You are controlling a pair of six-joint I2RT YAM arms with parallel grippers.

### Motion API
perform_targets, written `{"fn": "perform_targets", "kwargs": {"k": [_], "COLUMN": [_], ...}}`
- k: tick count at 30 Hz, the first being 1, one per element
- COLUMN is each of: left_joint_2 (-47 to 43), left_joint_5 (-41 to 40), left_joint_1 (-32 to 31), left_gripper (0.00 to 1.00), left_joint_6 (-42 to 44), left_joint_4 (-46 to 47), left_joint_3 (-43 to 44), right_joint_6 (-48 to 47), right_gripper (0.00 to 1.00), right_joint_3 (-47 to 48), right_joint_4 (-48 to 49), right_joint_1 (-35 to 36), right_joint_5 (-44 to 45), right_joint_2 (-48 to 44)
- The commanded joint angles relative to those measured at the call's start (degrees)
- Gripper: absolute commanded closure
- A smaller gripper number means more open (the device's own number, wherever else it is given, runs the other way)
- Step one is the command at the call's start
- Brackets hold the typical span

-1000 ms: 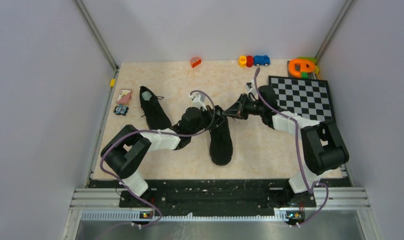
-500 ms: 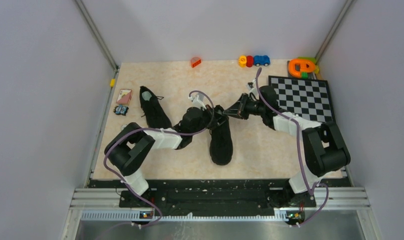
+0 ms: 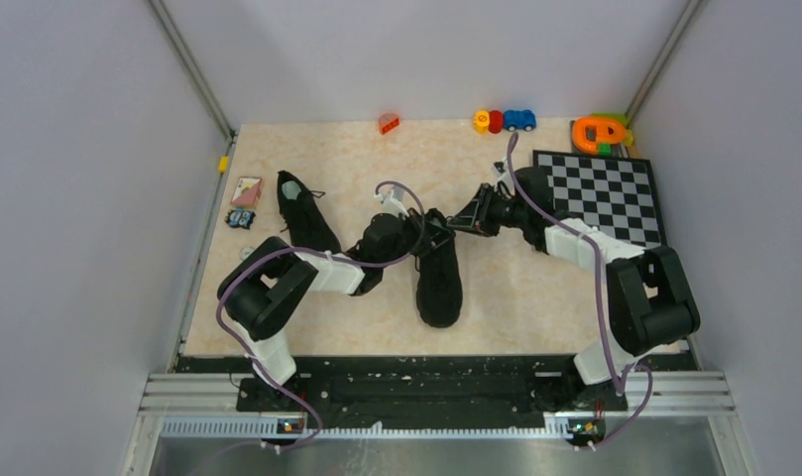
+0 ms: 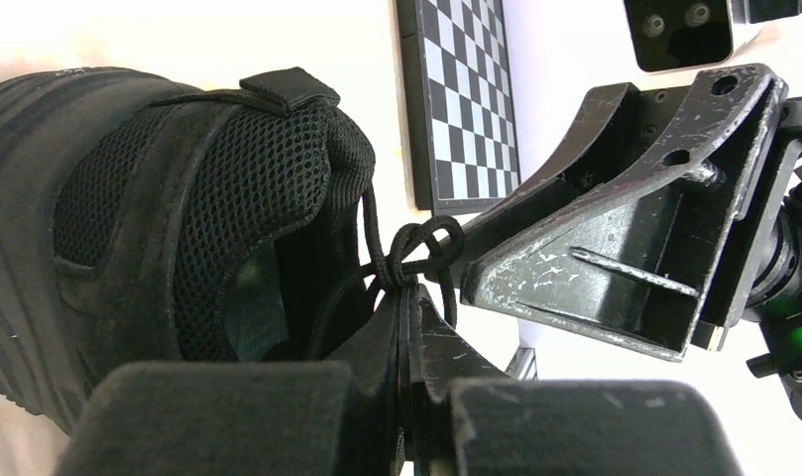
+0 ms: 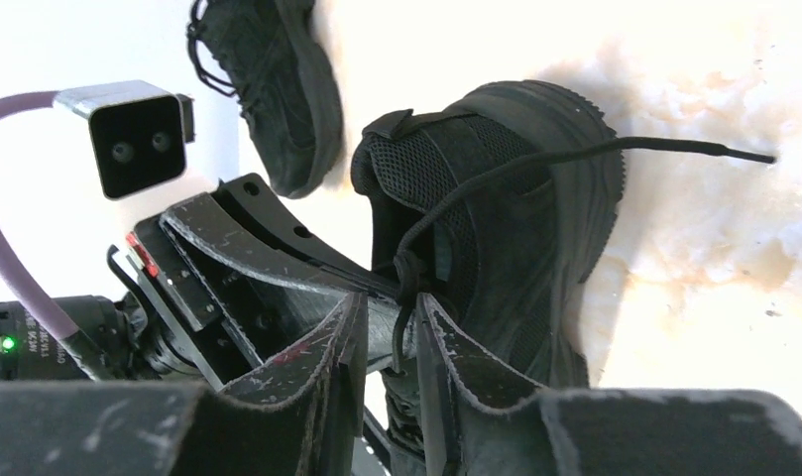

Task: Tie the shoes
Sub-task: Cross the shoelace with the shoelace.

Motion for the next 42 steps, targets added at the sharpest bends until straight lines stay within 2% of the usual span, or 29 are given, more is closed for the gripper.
{"fn": "perform_targets", "kwargs": {"k": [1, 5, 12, 20, 25, 29, 35, 42], "left_joint_2": [1.3, 1.3, 1.2, 0.6, 0.4, 0.4, 0.4, 0.6], "left_joint_5": [2.8, 3.0, 3.3, 3.3, 3.4, 3.5, 4.0, 5.2], "left_joint_1": [-0.1, -0.1, 0.0, 0.0, 0.0, 0.0, 0.0, 0.0], "left_gripper": [1.0, 1.0, 1.0, 1.0, 1.0, 1.0, 1.0, 1.0], "left_joint_6": [-0.1, 0.1, 0.3, 0.8, 0.9, 0.9, 0.7, 0.7], "left_joint_4": [1.5, 1.4, 1.3, 0.8, 0.7, 0.7, 0.2, -0.4], "left_joint_3": [0.4, 0.3, 0.0, 0.0, -0.1, -0.2, 0.3, 1.2], "right_joint_6": [-4.7, -5.7, -7.2, -7.8, -8.2, -10.2, -14.5, -14.3], "right_gripper": [0.74, 0.74, 0.81, 0.8, 0.87, 1.0, 1.0, 1.0], "right_joint_3": [4.7, 6.3, 8.0, 9.0, 9.6, 11.0, 14.9, 15.7], "right_joint_4": [-4.2, -5.5, -7.5, -8.0, -8.4, -10.4, -16.8, -17.7], "right_joint_1": [0.7, 0.8, 0.8, 0.7, 0.8, 0.8, 2.3, 2.9], "right_joint_5": [1.8, 1.6, 2.4, 1.5, 1.7, 2.5, 5.6, 4.4], "right_joint_2": [-0.8, 0.2, 1.1, 3.0, 2.9, 2.3, -0.5, -1.4]}}
